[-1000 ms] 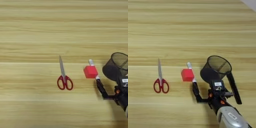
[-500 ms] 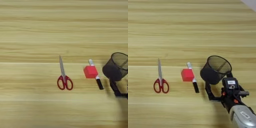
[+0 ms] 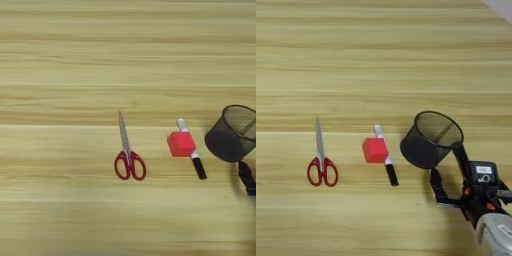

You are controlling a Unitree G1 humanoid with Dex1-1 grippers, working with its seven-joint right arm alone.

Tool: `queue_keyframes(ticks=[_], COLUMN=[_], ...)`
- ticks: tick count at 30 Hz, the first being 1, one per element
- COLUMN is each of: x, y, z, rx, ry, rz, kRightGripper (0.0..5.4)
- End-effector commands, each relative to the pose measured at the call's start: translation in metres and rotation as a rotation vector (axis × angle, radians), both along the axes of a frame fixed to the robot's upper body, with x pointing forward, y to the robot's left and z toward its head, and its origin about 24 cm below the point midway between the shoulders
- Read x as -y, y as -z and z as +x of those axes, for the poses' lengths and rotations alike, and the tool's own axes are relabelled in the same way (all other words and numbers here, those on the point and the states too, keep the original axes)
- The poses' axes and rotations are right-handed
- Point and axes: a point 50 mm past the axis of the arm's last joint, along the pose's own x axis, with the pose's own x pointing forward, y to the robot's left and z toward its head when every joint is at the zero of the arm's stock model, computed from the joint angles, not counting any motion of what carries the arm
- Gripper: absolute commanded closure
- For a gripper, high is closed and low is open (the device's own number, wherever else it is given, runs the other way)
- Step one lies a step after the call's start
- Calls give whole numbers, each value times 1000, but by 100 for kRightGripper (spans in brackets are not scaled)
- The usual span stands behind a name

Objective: Move the objects on the table

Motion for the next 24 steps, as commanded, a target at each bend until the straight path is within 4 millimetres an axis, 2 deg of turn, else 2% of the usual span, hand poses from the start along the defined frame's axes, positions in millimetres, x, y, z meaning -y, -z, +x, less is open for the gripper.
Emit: queue_keyframes(ticks=[1,9,24], x=[11,21,36], y=[-25,-18,0], z=[10,11,11], rx=[91,69,52], ry=[-6,22,82], rz=[-113,-97,53], kRightGripper=[5,5,5])
